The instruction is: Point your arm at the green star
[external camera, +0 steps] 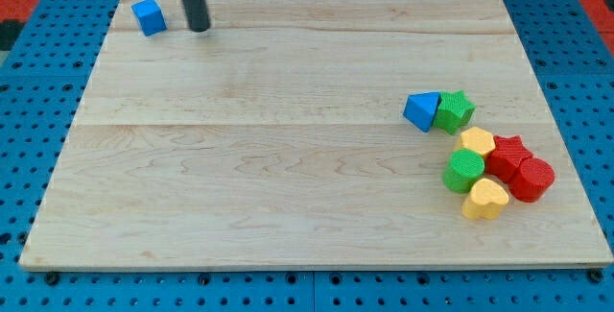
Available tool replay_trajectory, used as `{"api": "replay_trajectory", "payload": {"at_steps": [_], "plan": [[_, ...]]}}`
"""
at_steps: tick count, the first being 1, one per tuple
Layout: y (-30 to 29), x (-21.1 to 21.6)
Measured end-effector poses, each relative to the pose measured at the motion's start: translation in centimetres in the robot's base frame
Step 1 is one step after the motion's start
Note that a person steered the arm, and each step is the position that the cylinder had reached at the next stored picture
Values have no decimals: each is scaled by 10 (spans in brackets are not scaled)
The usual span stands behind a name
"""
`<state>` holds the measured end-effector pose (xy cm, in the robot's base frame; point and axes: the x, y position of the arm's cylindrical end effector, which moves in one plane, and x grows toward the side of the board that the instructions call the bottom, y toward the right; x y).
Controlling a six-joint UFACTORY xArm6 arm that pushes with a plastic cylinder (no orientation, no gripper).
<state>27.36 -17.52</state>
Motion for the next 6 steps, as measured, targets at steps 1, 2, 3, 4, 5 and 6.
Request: {"api": "replay_trajectory", "payload": {"at_steps": [1, 2, 3, 4, 5, 6], "plan": [[-48, 3], [-60, -13], [-29, -14], [73, -16], [186, -10], [314, 20]]}}
